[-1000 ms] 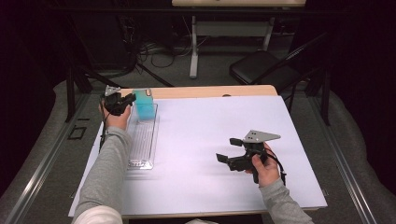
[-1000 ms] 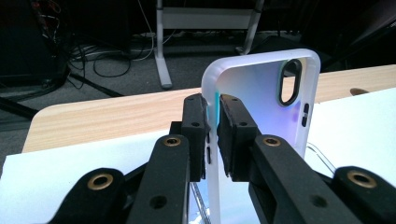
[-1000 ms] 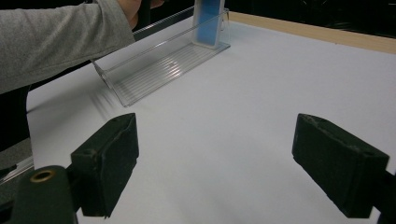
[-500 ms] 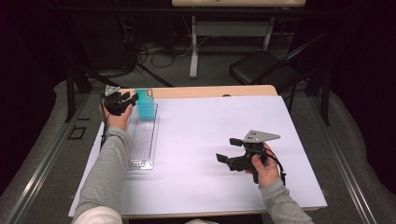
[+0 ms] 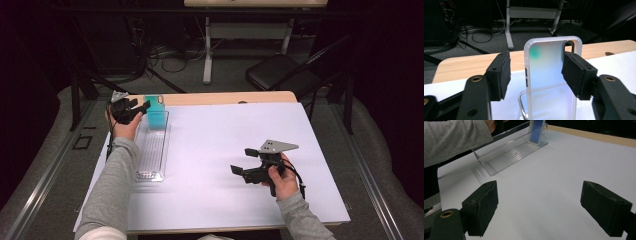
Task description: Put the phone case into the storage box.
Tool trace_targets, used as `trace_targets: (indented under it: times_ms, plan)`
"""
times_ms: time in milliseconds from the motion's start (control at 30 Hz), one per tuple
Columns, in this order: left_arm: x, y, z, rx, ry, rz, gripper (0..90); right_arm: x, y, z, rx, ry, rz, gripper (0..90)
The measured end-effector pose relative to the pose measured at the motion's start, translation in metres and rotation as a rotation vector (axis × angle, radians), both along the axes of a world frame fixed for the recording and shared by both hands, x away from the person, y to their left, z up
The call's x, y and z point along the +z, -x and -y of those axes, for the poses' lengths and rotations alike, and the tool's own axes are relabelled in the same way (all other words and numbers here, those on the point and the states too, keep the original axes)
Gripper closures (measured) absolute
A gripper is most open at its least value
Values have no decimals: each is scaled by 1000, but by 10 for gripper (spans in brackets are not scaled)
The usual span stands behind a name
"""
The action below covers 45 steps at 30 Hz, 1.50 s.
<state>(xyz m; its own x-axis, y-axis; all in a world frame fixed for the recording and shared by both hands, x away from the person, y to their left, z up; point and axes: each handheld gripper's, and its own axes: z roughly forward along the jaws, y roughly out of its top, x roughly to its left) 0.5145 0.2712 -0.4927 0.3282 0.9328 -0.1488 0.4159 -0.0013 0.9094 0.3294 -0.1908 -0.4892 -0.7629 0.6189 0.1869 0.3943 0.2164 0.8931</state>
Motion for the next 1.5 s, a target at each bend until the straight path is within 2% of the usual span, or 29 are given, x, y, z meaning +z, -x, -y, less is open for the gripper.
trace_targets:
  times_ms: [133, 400, 533, 633, 733, 833, 1067, 1267, 1500]
  plan:
    - [5, 4, 2, -7, -11, -1, 367, 0, 1, 1, 1, 2, 2, 143]
    - [20, 17, 6, -24, -51, 35, 348, -1, 0, 0, 7, 4, 2, 143]
    - [29, 26, 5, -18, -46, 72, 293, -1, -1, 0, 8, 4, 2, 143]
    - [34, 31, 3, -17, -42, 83, 283, -1, -1, 1, 6, 6, 3, 143]
    - [36, 34, 1, -26, -9, 64, 258, -1, -1, 1, 7, 8, 4, 143]
    - [36, 38, -2, -48, 51, -16, 252, 0, 0, 1, 7, 7, 4, 143]
    - [38, 52, -7, -62, 19, 3, 256, -1, 0, 1, 9, 9, 4, 143]
    - [43, 65, -7, -106, 23, 15, 255, -1, 0, 1, 7, 8, 5, 143]
    - [50, 87, -6, -127, 22, 26, 222, 0, 1, 2, 3, 11, 10, 143]
